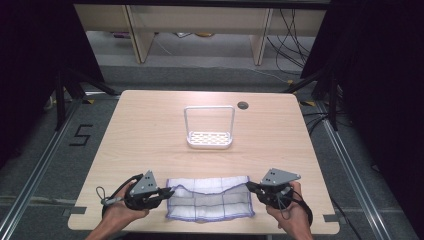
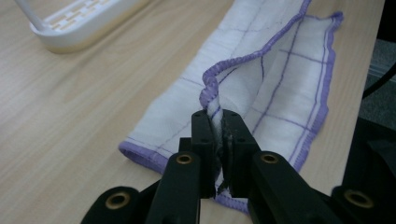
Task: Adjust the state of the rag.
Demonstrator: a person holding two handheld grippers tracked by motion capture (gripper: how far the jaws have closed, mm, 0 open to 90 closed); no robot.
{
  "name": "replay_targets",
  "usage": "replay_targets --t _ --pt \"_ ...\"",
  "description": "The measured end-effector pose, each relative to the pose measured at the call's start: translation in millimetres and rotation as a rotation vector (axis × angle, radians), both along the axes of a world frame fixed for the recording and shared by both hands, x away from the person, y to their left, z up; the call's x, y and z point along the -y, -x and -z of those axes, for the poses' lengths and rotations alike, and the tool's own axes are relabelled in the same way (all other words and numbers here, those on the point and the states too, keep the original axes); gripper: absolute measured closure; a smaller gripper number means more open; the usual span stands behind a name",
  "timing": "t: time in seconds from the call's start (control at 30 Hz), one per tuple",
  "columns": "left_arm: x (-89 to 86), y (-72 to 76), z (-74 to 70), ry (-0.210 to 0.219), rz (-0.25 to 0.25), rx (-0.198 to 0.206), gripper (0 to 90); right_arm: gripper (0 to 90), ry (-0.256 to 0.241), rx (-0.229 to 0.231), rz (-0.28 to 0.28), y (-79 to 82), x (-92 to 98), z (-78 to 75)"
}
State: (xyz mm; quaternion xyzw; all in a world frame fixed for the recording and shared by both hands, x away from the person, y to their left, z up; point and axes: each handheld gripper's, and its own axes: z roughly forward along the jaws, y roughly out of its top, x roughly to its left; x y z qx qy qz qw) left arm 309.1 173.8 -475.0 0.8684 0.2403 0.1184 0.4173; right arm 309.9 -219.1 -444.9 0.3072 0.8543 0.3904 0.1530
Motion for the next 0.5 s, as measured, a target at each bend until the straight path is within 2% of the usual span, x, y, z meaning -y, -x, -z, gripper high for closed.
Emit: replay_targets --t 0.03,0.1,0.13,0.2,0.23,0.27,0.3,0.4,0.43,0.47,0.5 --pt "0.4 2.2 1.8 -0.009 0.012 0.004 84.1 88.6 0.006 0.003 0.002 1.9 -0.1 2.6" --pt "2.8 8.4 6.0 0.005 0.008 0.005 83.9 88.6 0.013 -0.009 -0.002 5.0 0.0 5.9" --pt "2.5 9.6 6.4 -0.019 0.031 0.016 83.8 88.6 0.015 -0.010 -0.005 6.3 0.7 7.7" --pt "5.2 14.8 10.6 -0.010 0.032 0.010 83.3 88.6 0.024 -0.038 -0.007 9.0 1.0 13.9" --pt "6.2 16.9 12.6 -0.020 0.041 0.012 83.2 88.6 0.030 -0.049 -0.002 10.8 1.0 17.6" --pt "6.1 18.6 14.3 -0.047 0.060 -0.003 82.9 88.5 0.038 -0.050 -0.015 11.4 0.9 22.0" --pt "6.2 21.5 17.3 -0.074 0.066 0.004 82.5 88.5 0.042 -0.064 -0.023 13.2 0.4 25.6" --pt "4.4 23.2 22.2 -0.099 0.081 -0.007 81.3 88.0 0.069 -0.085 -0.030 21.4 0.9 33.6" --pt "4.3 24.3 23.6 -0.093 0.082 -0.013 80.9 87.8 0.066 -0.090 -0.032 23.6 1.5 34.4" --pt "3.6 26.2 24.5 -0.108 0.077 -0.019 80.0 87.3 0.068 -0.080 -0.040 24.8 2.6 36.1" --pt "3.0 27.4 25.2 -0.118 0.082 -0.015 78.4 85.4 0.071 -0.097 -0.039 27.8 3.9 36.9"
